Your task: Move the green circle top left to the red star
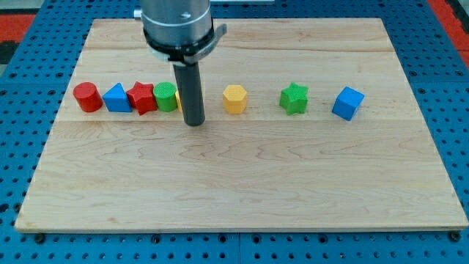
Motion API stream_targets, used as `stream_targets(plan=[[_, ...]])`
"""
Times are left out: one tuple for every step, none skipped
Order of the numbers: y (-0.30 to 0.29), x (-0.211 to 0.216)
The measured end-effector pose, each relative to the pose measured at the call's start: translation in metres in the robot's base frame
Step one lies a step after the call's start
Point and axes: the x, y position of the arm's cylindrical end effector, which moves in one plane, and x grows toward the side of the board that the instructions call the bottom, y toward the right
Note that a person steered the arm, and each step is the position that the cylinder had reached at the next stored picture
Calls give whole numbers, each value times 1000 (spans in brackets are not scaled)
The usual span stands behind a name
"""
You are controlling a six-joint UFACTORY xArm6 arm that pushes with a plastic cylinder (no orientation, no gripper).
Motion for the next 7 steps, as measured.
stream_targets(plan=[[-11,-25],[-8,-32],[-12,-27],[-19,-19],[-44,-22],[-64,-49],[-69,-85]])
